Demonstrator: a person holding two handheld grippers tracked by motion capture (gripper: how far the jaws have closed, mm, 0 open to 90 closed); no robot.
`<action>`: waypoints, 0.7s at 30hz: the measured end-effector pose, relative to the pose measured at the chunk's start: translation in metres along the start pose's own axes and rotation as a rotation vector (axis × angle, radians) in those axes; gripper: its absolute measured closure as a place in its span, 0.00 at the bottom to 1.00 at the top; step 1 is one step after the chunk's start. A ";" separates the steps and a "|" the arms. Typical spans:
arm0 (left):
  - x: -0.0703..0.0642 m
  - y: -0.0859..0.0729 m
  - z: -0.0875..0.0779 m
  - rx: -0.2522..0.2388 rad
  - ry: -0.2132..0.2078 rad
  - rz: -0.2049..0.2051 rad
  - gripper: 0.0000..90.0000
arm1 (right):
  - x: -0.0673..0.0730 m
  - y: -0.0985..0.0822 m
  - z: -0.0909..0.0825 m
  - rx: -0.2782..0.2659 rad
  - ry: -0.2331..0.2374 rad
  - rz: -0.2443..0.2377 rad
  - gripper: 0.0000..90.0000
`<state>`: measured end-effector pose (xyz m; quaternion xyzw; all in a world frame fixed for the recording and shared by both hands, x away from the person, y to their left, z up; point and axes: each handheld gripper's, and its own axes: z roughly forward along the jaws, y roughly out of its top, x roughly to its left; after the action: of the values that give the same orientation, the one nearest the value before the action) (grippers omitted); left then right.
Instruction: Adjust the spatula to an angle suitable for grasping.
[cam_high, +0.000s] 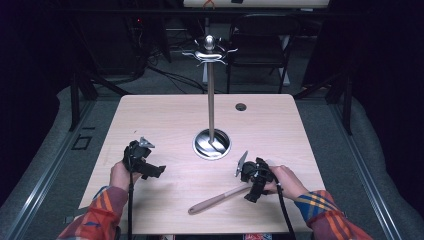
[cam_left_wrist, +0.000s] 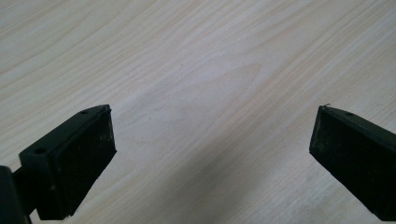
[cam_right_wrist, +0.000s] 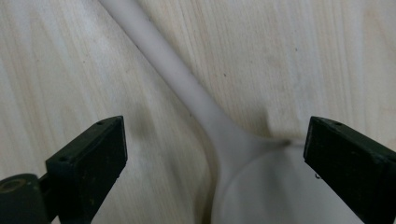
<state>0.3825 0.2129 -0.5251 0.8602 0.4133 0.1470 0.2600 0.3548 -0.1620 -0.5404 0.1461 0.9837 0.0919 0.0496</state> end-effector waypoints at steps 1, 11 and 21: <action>0.000 0.000 0.000 -0.006 -0.005 -0.002 0.00 | 0.000 0.004 0.003 0.014 -0.006 0.002 0.13; 0.000 0.000 0.000 0.001 -0.002 0.004 0.00 | 0.000 0.005 0.002 -0.015 -0.042 0.022 0.43; -0.001 0.000 -0.001 0.007 0.003 0.012 0.00 | 0.005 0.006 0.005 -0.012 -0.053 -0.014 0.58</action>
<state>0.3816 0.2126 -0.5242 0.8635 0.4087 0.1483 0.2556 0.3519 -0.1539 -0.5443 0.1415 0.9825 0.0934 0.0773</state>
